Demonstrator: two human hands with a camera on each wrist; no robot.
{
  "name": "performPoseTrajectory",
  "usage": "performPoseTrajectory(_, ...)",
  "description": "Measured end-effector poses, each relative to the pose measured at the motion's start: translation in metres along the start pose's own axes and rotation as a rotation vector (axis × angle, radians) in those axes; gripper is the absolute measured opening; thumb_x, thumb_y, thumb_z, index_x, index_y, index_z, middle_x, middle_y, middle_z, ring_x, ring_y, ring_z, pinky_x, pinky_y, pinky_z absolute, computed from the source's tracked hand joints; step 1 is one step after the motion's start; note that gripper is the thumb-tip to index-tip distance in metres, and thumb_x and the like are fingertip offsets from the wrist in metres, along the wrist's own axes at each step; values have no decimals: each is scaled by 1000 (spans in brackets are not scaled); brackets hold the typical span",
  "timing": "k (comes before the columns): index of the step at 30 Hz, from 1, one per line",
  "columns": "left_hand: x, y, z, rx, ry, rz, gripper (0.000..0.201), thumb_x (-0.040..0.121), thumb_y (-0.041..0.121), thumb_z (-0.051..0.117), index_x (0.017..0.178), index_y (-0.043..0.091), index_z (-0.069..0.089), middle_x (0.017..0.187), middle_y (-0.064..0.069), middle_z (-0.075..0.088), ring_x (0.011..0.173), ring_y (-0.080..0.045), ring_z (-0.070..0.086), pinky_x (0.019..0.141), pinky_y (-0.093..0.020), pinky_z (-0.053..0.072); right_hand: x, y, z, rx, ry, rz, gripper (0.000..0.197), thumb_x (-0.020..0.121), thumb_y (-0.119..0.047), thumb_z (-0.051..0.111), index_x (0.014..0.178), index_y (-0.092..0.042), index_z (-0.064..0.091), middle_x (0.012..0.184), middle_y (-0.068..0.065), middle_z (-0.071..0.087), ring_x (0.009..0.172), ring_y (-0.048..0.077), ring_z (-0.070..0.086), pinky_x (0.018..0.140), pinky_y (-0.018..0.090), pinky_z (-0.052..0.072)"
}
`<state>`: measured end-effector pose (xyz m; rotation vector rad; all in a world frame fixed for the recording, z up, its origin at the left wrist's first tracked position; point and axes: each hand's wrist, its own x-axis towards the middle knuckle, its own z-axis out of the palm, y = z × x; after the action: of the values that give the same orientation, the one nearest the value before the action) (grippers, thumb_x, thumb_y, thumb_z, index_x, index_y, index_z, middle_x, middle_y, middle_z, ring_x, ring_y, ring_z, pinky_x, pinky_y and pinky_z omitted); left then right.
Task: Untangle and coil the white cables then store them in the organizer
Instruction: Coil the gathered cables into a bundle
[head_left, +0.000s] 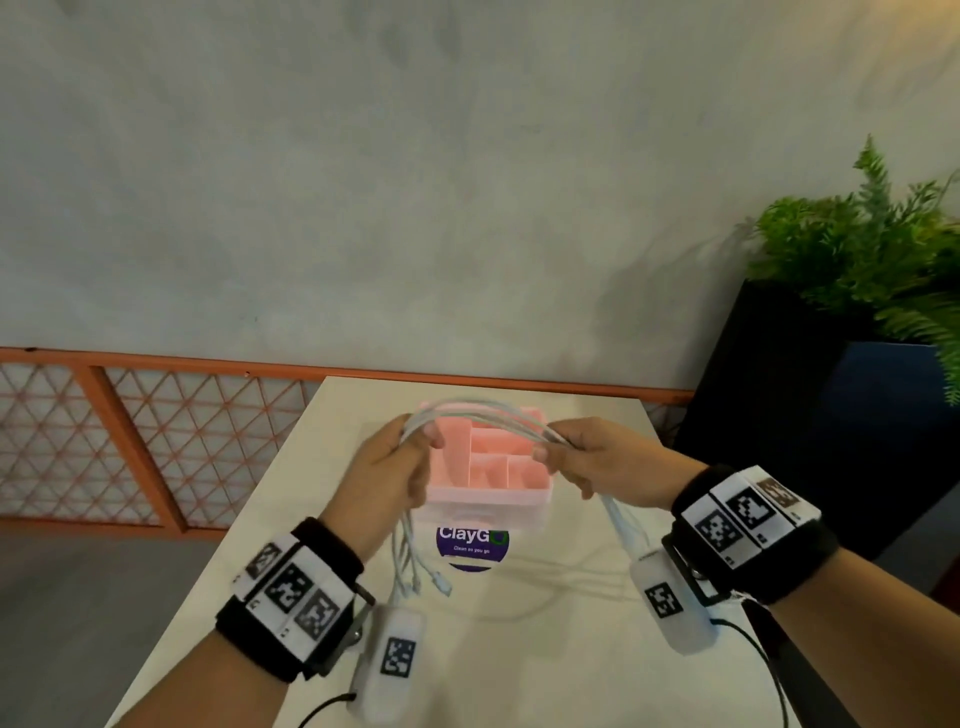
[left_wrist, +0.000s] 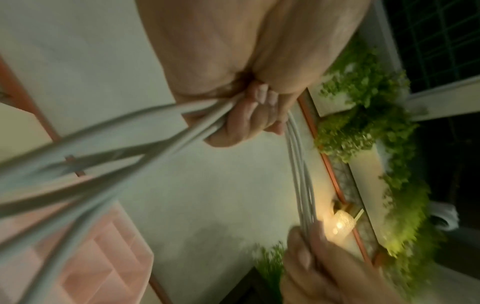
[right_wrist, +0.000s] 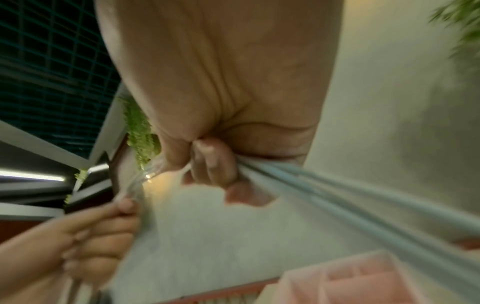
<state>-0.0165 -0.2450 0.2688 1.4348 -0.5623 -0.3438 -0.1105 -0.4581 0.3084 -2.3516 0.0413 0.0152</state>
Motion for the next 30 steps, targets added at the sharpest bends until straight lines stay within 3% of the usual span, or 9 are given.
performPoseTrajectory(4, 6, 6, -11, -42, 32, -26, 22, 94, 21, 51, 74, 13, 48, 49, 9, 27, 45, -10, 21, 42, -19, 21, -4, 9, -6, 347, 188, 6, 32, 94, -37, 43, 69, -17, 49, 54, -11, 33, 52, 11, 28, 48, 20, 31)
performPoseTrajectory(7, 3, 12, 6, -109, -16, -16, 31, 81, 37, 60, 71, 18, 38, 51, 10, 26, 46, -10, 20, 43, -20, 21, 2, -12, -1, 490, 262, -36, 34, 97, -37, 38, 70, -19, 46, 57, -8, 31, 51, 9, 24, 44, 19, 25)
performPoseTrajectory(11, 5, 23, 29, -242, -41, 0, 42, 71, 47, 70, 73, 20, 38, 49, 11, 29, 44, -9, 24, 44, -22, 21, 14, -31, 29, 303, 155, -49, 27, 100, -29, 31, 78, -22, 46, 63, -8, 39, 51, 5, 35, 49, 19, 32)
performPoseTrajectory(14, 11, 26, 35, -256, 34, -16, 50, 64, 40, 78, 87, 14, 42, 53, 5, 36, 45, -11, 35, 42, -22, 30, 16, -31, 54, 54, 81, -138, 25, 99, -25, 31, 83, -20, 50, 76, 0, 54, 68, 16, 51, 69, 35, 46)
performPoseTrajectory(16, 14, 24, 33, -174, 91, -44, 56, 61, 32, 85, 93, 11, 44, 63, -4, 41, 47, -14, 44, 41, -25, 37, 15, -29, 65, -156, 77, -194, 26, 100, -24, 31, 91, -14, 53, 82, 9, 64, 72, 25, 59, 74, 44, 51)
performPoseTrajectory(19, 14, 17, 31, -89, 116, -51, 34, 71, 20, 79, 85, 9, 50, 66, -3, 45, 54, -16, 48, 41, -25, 39, 13, -29, 74, -307, 79, -258, 34, 100, -31, 28, 97, -8, 52, 82, 15, 66, 68, 30, 61, 70, 47, 51)
performPoseTrajectory(23, 12, 21, 27, -143, 139, -32, 7, 84, 14, 66, 79, 14, 61, 52, 13, 54, 50, -7, 51, 47, -20, 40, 17, -26, 78, -220, 70, -232, 36, 99, -40, 27, 94, -10, 48, 79, 16, 64, 67, 32, 58, 69, 51, 48)
performPoseTrajectory(26, 13, 27, 21, -171, 130, -13, 11, 84, 17, 66, 79, 13, 56, 56, 6, 47, 48, -7, 44, 44, -18, 36, 14, -24, 80, -71, 59, -230, 40, 96, -48, 30, 94, -10, 42, 70, 12, 58, 59, 28, 51, 64, 52, 46)
performPoseTrajectory(30, 12, 30, 21, -173, 117, 22, 23, 78, 9, 72, 77, 16, 50, 58, 7, 47, 49, -6, 48, 46, -19, 38, 8, -23, 88, 76, 33, -231, 35, 94, -43, 44, 106, -11, 36, 61, 3, 47, 53, 15, 42, 54, 39, 40)
